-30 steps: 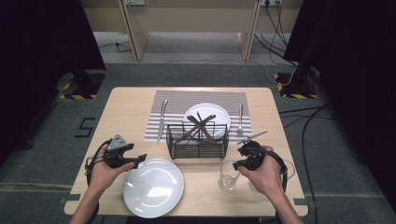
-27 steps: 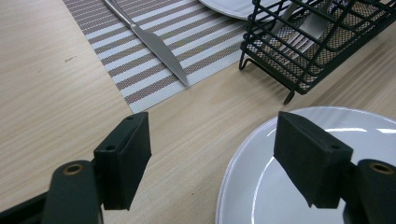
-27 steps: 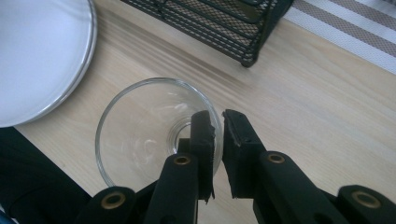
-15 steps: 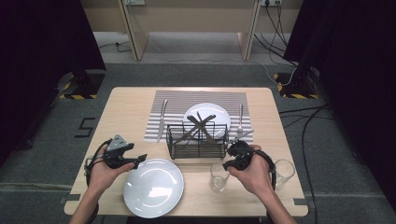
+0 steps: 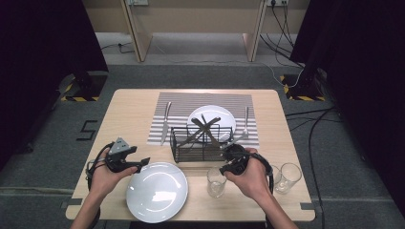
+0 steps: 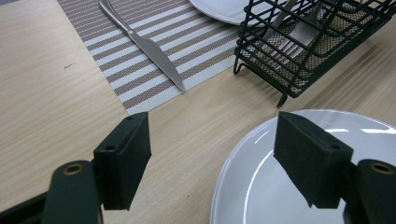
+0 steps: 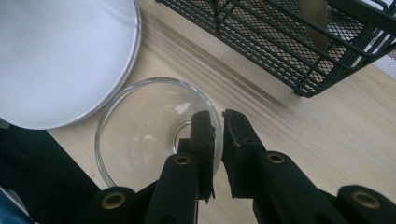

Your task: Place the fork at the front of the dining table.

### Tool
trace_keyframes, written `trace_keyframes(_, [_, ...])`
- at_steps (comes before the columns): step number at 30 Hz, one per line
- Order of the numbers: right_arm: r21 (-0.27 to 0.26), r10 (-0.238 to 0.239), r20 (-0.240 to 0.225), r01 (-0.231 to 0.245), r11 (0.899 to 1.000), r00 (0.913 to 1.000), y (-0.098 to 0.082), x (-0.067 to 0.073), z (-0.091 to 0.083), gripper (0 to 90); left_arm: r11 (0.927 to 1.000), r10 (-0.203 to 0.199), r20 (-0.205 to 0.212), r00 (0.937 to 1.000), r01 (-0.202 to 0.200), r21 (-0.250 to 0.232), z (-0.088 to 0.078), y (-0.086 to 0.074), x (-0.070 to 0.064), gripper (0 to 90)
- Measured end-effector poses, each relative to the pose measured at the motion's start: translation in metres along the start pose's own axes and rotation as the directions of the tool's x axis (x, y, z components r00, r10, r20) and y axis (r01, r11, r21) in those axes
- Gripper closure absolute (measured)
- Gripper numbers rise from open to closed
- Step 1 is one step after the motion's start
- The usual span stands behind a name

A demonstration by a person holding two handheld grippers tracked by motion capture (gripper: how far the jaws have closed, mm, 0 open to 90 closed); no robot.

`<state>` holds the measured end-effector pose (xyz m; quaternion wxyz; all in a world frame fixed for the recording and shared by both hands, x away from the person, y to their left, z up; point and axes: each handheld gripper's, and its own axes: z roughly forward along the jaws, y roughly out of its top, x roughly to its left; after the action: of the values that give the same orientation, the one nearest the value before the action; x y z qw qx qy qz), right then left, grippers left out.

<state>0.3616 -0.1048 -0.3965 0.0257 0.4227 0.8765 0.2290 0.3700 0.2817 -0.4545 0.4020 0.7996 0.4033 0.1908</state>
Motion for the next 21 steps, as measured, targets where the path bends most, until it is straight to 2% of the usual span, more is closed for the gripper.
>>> trace_keyframes(11, [-0.003,-0.016,-0.009,0.016,1.000,0.9998,0.002,0.006,0.002,82.6,1.0000,0.007,0.002,1.0000,-0.007,-0.001,0.000,0.001,-0.002,27.0])
trace_keyframes(21, [0.001,-0.043,-0.023,0.043,0.999,0.9988,0.010,0.017,0.008,82.5,1.0000,0.004,0.012,0.9999,-0.004,-0.005,-0.001,0.002,-0.003,26.6])
